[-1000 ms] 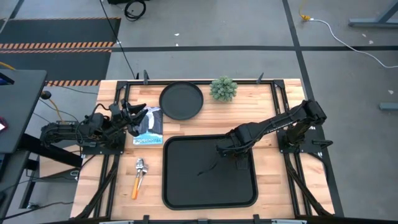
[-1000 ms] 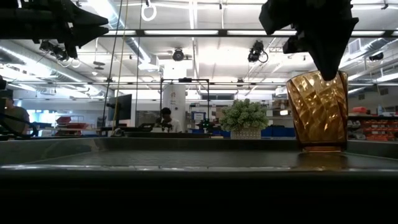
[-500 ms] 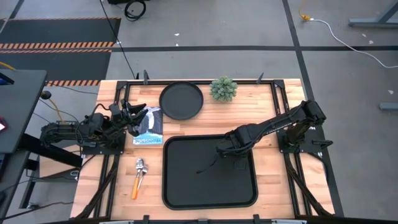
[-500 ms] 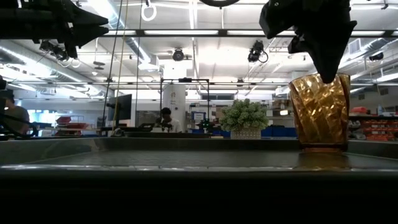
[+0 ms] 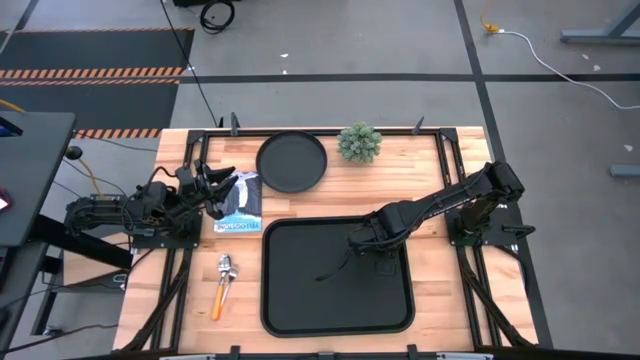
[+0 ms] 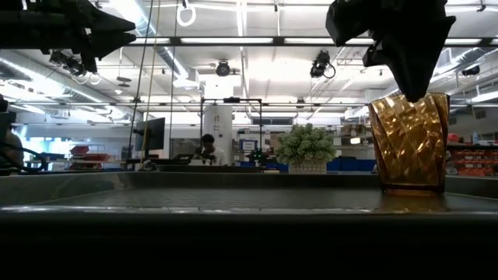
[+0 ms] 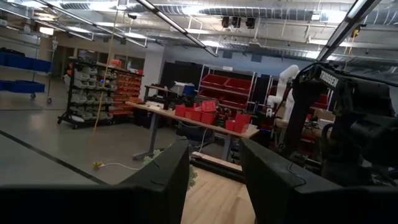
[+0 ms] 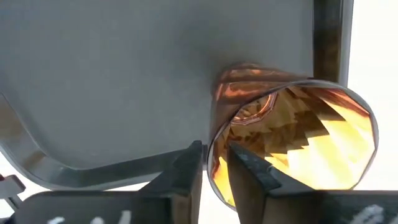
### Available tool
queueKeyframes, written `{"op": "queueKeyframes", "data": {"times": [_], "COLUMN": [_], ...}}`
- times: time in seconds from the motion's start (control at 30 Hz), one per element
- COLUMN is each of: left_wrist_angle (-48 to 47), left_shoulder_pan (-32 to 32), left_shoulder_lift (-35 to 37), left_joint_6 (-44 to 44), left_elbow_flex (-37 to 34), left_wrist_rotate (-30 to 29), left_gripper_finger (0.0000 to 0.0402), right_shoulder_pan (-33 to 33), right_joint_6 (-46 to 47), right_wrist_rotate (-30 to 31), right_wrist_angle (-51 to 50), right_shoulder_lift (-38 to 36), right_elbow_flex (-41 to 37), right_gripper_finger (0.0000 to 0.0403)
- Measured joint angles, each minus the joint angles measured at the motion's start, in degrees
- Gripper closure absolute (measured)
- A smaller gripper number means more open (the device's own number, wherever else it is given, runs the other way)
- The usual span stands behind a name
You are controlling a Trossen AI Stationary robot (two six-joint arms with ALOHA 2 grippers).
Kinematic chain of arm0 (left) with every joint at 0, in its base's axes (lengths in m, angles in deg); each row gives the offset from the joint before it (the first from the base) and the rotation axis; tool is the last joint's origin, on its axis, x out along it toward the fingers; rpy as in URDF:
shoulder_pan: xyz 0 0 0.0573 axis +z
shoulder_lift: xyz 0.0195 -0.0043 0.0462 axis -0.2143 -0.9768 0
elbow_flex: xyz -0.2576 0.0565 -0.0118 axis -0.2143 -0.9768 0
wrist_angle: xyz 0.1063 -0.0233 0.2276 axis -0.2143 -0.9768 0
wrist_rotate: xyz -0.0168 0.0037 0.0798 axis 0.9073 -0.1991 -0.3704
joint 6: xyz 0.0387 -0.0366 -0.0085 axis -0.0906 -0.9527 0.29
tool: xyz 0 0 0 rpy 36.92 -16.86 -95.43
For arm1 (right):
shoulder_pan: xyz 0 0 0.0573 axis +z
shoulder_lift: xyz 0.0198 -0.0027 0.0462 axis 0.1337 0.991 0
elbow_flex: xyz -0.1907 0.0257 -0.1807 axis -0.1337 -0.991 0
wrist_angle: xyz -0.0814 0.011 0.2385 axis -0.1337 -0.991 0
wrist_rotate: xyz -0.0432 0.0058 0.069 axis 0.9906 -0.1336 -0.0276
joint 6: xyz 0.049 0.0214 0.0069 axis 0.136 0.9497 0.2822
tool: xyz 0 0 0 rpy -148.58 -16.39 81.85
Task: Pick and place plate/cup/fork/spoon on tray
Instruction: Put the black plate on the black tray
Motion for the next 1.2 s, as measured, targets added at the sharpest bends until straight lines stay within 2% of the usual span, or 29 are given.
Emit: {"op": "queueKeyframes", "data": {"times": [0.77, 1.2], "left_wrist_angle": [0.0, -1.3], "left_shoulder_pan": [0.0, 0.0], "left_shoulder_lift": [0.0, 0.0], "left_joint_6": [-0.3, -0.4], "left_elbow_flex": [0.0, 0.0], "left_wrist_rotate": [0.0, 0.0], "left_gripper_finger": [0.0253, 0.0253], "right_shoulder_pan": [-0.1, -0.2], "right_joint_6": [-0.7, -2.2], "right_wrist_rotate": [-0.2, 0.7], "right_wrist_angle": [-1.6, -5.8], "right_shoulder_lift": [-0.2, -0.3], "right_elbow_flex": [0.4, 7.8], "right_gripper_finger": [0.0189, 0.0164]}}
